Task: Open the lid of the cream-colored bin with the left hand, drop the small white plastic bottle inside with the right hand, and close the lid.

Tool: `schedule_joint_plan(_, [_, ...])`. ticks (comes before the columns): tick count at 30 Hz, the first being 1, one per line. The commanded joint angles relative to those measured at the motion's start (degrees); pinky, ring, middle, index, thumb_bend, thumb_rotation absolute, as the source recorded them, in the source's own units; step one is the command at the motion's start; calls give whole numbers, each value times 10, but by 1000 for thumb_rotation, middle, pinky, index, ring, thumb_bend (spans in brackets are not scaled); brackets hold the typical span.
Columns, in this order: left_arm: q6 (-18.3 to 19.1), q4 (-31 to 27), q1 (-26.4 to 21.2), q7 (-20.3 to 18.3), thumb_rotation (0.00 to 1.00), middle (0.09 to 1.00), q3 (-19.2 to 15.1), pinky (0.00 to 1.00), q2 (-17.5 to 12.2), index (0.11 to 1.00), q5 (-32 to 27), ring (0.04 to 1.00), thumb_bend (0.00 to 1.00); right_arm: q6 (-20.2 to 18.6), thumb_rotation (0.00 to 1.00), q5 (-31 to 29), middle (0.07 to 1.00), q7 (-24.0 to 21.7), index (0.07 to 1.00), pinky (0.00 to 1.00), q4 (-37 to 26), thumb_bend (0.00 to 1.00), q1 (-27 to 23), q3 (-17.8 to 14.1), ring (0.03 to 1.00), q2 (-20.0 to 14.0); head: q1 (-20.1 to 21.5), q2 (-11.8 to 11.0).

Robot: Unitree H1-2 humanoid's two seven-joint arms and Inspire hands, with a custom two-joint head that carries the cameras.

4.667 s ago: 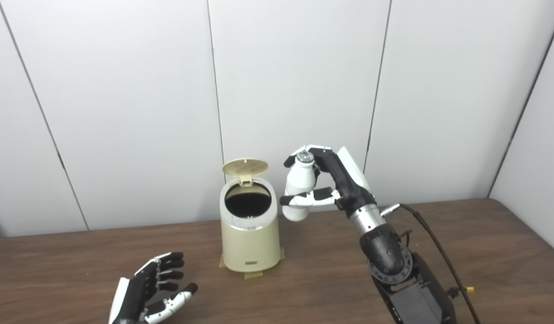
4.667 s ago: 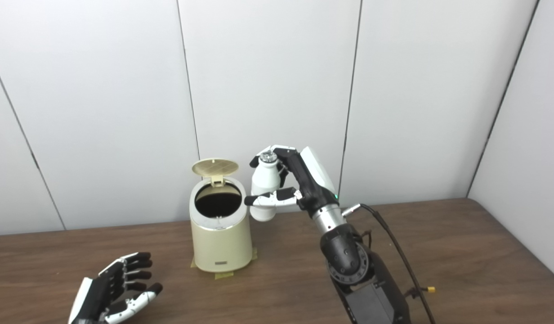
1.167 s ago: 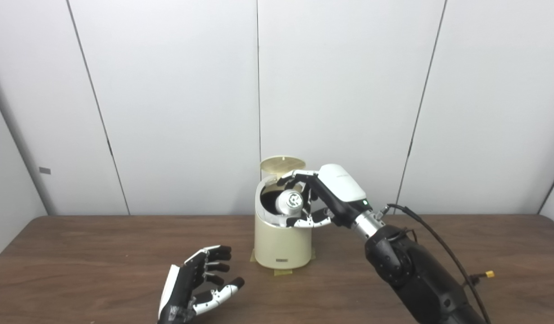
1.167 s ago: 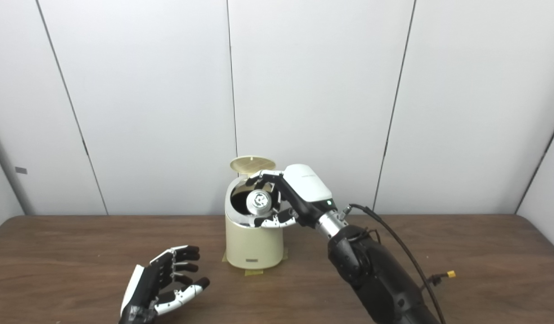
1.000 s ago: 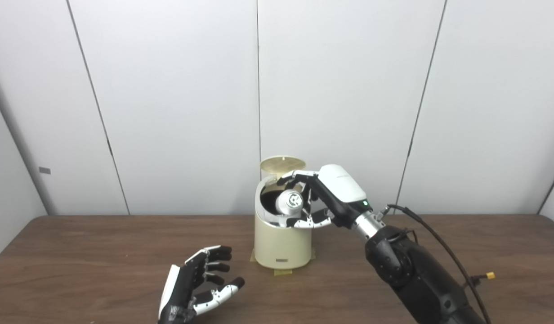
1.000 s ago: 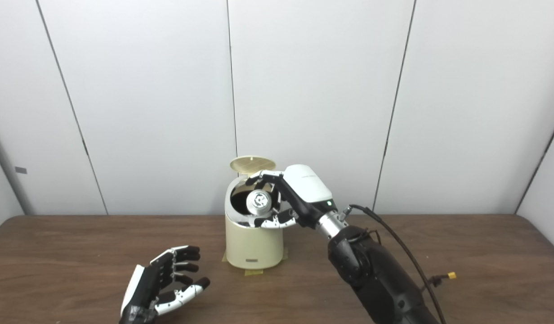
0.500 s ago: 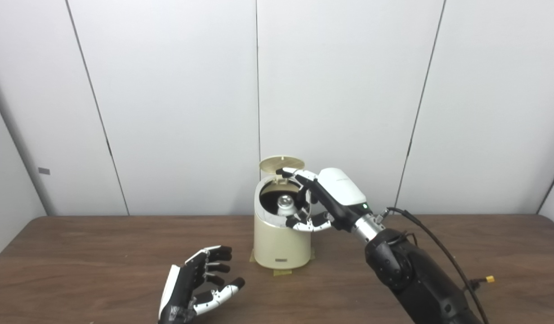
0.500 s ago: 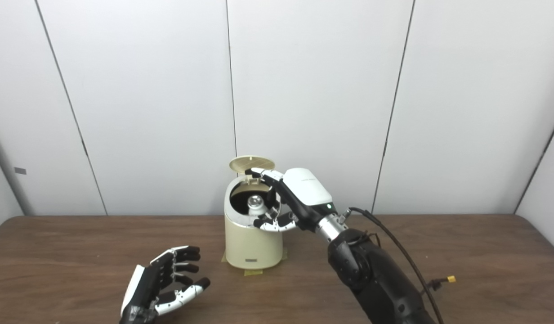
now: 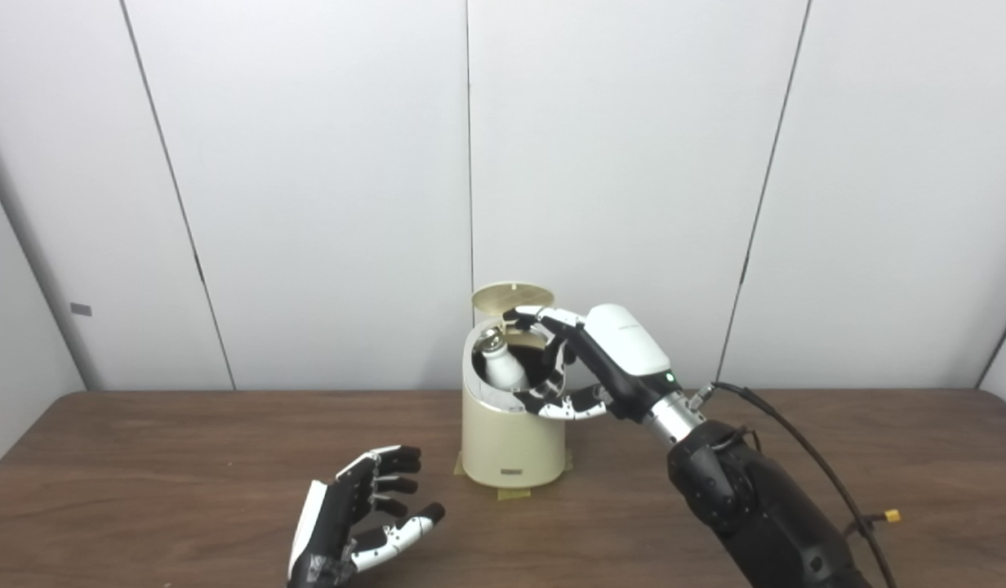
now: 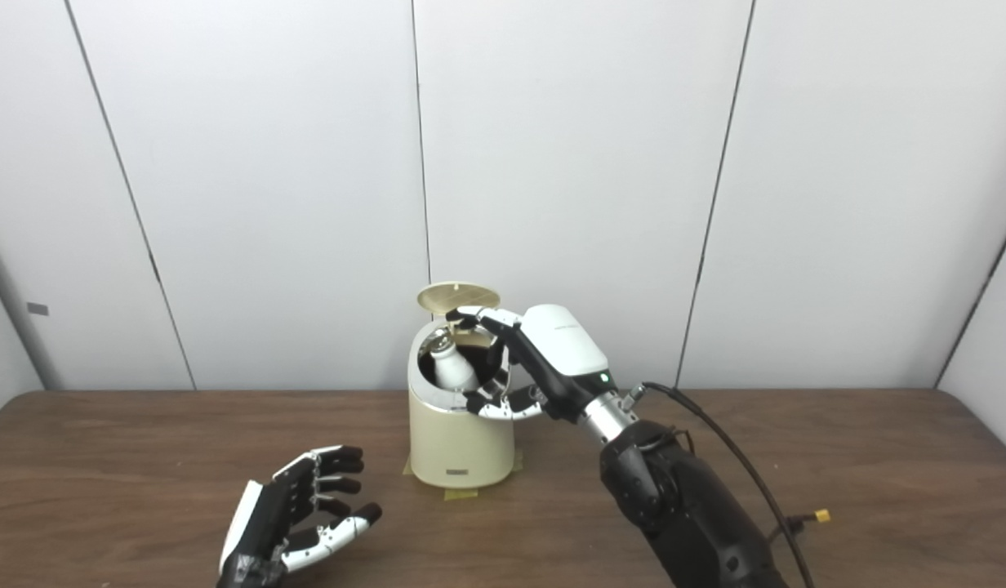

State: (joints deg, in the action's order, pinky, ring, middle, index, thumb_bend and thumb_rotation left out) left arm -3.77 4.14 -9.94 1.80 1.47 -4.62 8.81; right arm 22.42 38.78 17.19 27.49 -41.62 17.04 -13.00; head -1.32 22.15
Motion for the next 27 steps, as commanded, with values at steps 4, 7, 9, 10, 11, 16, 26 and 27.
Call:
schedule_joint_plan(4, [-22, -10, -17, 3, 77, 715, 1, 562, -4, 724, 5, 663, 674, 45, 96, -57, 586, 78, 657, 249, -25, 726, -6, -33, 350, -4, 0, -1])
schedule_joint_plan(7, [-22, -11, -17, 2, 74, 710, 0, 558, -3, 720, 0, 657, 676, 45, 120, -114, 650, 81, 735, 256, -36, 724, 16, -45, 382, -7, -1, -2])
schedule_joint_plan(9, [-21, -12, -18, 2, 65, 713, -1, 552, -2, 725, -2, 657, 673, 45, 171, -147, 748, 72, 851, 267, -48, 737, 39, -60, 448, -6, -1, -2])
schedule_joint_plan(10, [-21, -12, -18, 2, 64, 717, -1, 553, -2, 728, -2, 661, 673, 45, 196, -161, 786, 64, 886, 268, -55, 747, 50, -67, 480, -6, -1, -2])
schedule_joint_plan(11, [-22, -12, -18, 2, 63, 718, -2, 555, -1, 730, -2, 663, 672, 40, 217, -175, 820, 50, 911, 275, -69, 756, 64, -78, 511, -5, -1, -2])
schedule_joint_plan(16, [-29, -9, -20, 3, 73, 708, -3, 546, -3, 722, -3, 648, 670, -14, 280, -261, 888, -38, 952, 400, -142, 786, 126, -110, 637, -5, 0, -3])
schedule_joint_plan(26, [-39, -5, -24, -1, 77, 709, -6, 543, -4, 724, -12, 649, 672, -24, 295, -360, 892, -150, 921, 583, -159, 889, 218, -147, 729, -9, 1, -5])
schedule_joint_plan(27, [-41, -4, -24, -2, 79, 710, -7, 542, -5, 724, -14, 649, 671, -25, 297, -366, 893, -153, 924, 585, -157, 889, 223, -151, 731, -5, 1, -6])
